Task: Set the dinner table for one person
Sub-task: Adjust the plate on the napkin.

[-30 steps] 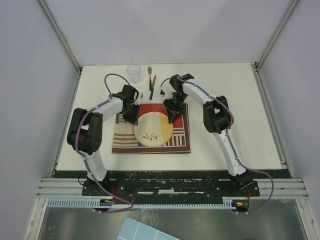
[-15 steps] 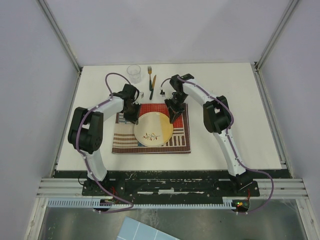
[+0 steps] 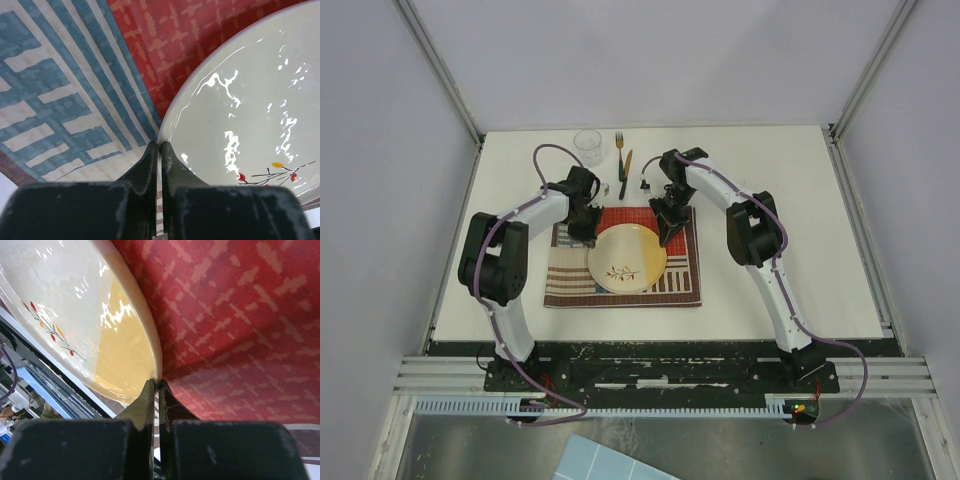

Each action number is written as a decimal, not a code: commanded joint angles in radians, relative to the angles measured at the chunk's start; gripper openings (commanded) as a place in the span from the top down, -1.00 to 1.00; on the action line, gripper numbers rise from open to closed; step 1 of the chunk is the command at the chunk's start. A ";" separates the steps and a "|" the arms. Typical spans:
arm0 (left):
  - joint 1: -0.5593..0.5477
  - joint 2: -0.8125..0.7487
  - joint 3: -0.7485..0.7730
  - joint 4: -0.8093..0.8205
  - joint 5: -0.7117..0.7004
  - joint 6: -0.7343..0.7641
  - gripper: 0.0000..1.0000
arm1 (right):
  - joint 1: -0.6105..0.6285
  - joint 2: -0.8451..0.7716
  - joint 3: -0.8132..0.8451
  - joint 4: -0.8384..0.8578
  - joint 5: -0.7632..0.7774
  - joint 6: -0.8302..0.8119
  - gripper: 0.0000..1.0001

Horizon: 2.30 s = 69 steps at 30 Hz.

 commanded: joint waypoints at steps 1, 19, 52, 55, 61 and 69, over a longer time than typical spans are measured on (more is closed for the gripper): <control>-0.011 0.035 0.046 0.009 0.001 -0.004 0.94 | 0.007 -0.058 0.005 -0.045 -0.001 -0.056 0.96; -0.028 0.163 0.316 -0.060 -0.022 0.023 0.95 | 0.029 -0.146 -0.007 -0.171 -0.048 -0.152 0.96; -0.027 0.045 0.343 -0.105 -0.181 0.119 0.53 | 0.054 -0.281 -0.101 -0.023 0.147 -0.115 0.55; -0.027 0.033 0.318 -0.110 -0.164 0.119 0.31 | 0.035 -0.243 -0.059 -0.030 0.159 -0.115 0.48; -0.027 0.023 0.281 -0.133 -0.144 0.125 0.20 | 0.014 -0.168 0.006 -0.003 0.152 -0.086 0.49; -0.028 -0.082 0.162 -0.142 -0.103 0.081 0.19 | 0.012 -0.019 0.210 -0.004 0.169 -0.097 0.48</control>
